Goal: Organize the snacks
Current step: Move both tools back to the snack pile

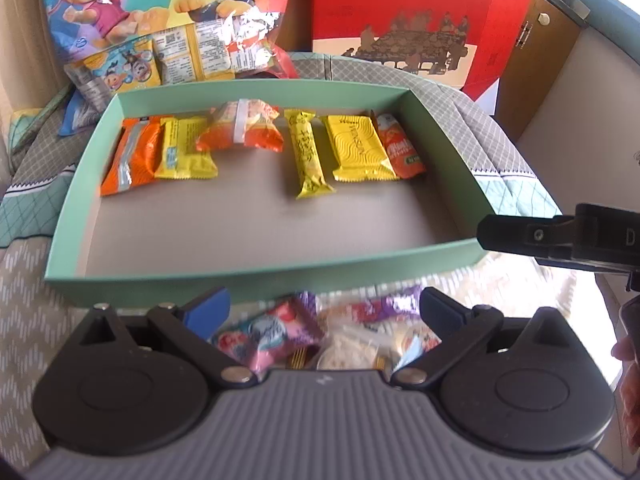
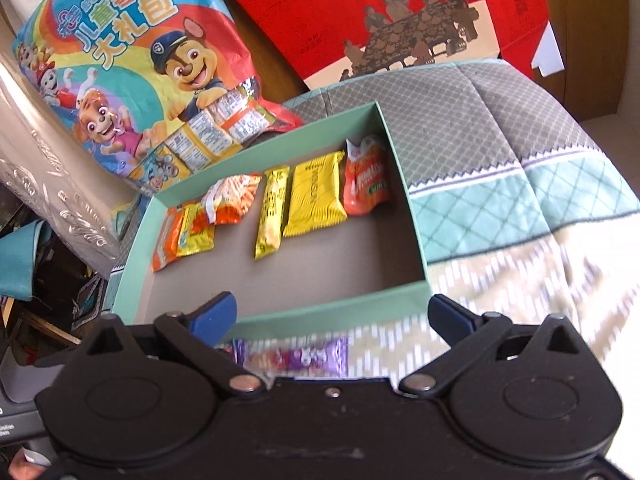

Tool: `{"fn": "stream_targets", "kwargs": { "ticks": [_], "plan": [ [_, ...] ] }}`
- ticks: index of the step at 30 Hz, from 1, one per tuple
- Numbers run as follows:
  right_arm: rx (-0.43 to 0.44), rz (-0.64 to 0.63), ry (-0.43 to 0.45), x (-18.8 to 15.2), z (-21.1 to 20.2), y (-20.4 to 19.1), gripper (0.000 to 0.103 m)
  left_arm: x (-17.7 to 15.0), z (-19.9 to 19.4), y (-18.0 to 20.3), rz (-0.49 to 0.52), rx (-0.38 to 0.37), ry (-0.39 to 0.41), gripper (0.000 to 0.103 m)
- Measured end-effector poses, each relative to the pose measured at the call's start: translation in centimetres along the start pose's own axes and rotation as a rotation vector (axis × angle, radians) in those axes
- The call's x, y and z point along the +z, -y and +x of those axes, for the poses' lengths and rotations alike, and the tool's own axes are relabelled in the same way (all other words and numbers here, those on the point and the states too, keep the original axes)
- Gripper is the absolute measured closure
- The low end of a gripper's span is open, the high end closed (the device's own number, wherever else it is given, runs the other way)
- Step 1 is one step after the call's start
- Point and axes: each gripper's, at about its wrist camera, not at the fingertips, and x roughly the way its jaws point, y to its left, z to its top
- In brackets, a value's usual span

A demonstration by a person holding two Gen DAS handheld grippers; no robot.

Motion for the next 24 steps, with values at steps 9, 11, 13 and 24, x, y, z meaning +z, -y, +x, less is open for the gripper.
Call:
{"fn": "stream_targets", "kwargs": {
  "ticks": [9, 11, 13, 24],
  "plan": [
    [0.018, 0.049, -0.06, -4.1, -1.3, 1.4, 0.0, -3.9, -1.0, -0.2, 0.015, 0.001, -0.038, 0.0],
    [0.023, 0.061, -0.076, -4.8, -1.2, 1.6, 0.0, -4.6, -1.1, -0.3, 0.021, 0.0, -0.048, 0.0],
    [0.03, 0.076, -0.086, -5.7, -1.4, 2.0, 0.0, -5.4, -1.3, -0.5, 0.022, -0.005, -0.06, 0.0],
    [0.009, 0.107, -0.081, -7.2, -1.7, 2.9, 0.007, -7.2, -0.8, 0.8, 0.104, -0.018, -0.107, 0.0]
  ]
}}
